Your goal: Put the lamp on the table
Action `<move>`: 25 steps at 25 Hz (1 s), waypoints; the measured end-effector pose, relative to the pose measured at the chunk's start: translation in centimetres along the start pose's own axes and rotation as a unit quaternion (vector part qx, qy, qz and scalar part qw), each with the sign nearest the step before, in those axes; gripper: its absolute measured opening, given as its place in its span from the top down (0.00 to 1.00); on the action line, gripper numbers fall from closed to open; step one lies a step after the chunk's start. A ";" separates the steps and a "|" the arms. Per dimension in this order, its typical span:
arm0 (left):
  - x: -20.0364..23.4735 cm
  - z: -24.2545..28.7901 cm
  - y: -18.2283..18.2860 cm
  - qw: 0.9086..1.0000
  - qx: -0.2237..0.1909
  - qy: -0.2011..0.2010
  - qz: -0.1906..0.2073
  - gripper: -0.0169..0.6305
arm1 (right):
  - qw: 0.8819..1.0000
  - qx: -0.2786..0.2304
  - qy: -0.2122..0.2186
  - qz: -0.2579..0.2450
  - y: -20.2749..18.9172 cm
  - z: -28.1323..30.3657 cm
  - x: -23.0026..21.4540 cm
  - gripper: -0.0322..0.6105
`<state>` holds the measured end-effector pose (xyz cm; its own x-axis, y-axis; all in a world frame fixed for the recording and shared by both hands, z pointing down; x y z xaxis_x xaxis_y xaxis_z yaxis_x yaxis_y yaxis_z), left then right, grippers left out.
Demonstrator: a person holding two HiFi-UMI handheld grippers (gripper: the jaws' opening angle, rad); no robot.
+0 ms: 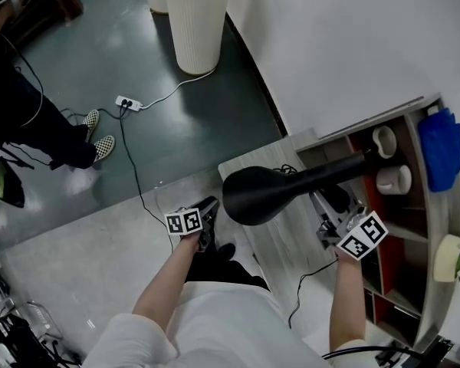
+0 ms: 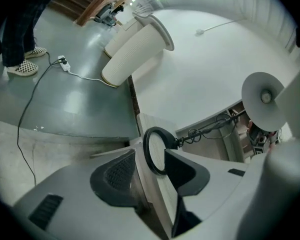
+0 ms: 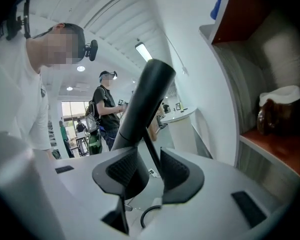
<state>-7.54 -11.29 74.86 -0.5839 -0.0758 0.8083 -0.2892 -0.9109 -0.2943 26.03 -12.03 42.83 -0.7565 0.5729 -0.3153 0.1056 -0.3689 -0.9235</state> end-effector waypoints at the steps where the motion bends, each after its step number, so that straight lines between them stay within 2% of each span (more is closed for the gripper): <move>1: -0.3 -0.7 -0.3 1.000 0.005 0.002 0.008 0.69 | 1.000 -0.002 -0.009 0.002 0.0 -0.7 0.4 0.72; 4: -1.5 -2.8 -1.0 0.999 0.011 0.005 0.031 0.70 | 1.000 0.001 -0.030 0.003 -0.1 -2.6 1.9 0.73; 6: -2.5 -3.9 -1.3 0.999 0.007 0.006 0.053 0.76 | 0.999 0.009 -0.037 -0.008 -0.4 -3.8 3.1 0.79; 10: -5.4 -6.1 -2.2 0.996 -0.015 -0.011 0.084 0.85 | 0.999 0.016 -0.040 -0.018 -1.4 -6.6 6.3 0.83; 15: -8.8 -9.8 -3.6 0.991 -0.046 -0.011 0.129 0.95 | 0.999 0.023 -0.037 -0.029 -2.8 -9.9 10.3 0.88; 19: -11.2 -12.3 -4.4 0.987 -0.056 -0.033 0.150 0.96 | 0.999 0.015 -0.027 -0.017 -4.2 -11.8 12.6 0.91; 25: -14.4 -15.4 -5.8 0.979 -0.040 -0.077 0.184 0.96 | 0.999 -0.004 -0.045 0.030 -6.6 -13.6 15.3 0.91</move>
<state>-9.18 1.29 57.08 -0.5409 -0.4583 0.7053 -0.1436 -0.7759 -0.6143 22.48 9.11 41.11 -0.8041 0.4810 -0.3494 0.1570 -0.3949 -0.9052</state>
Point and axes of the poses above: the fingertips, and each gripper's own axes: z forward along the fingers, x to its left, y out of its top, the point moved 9 cm from there along -z, backward along the fingers
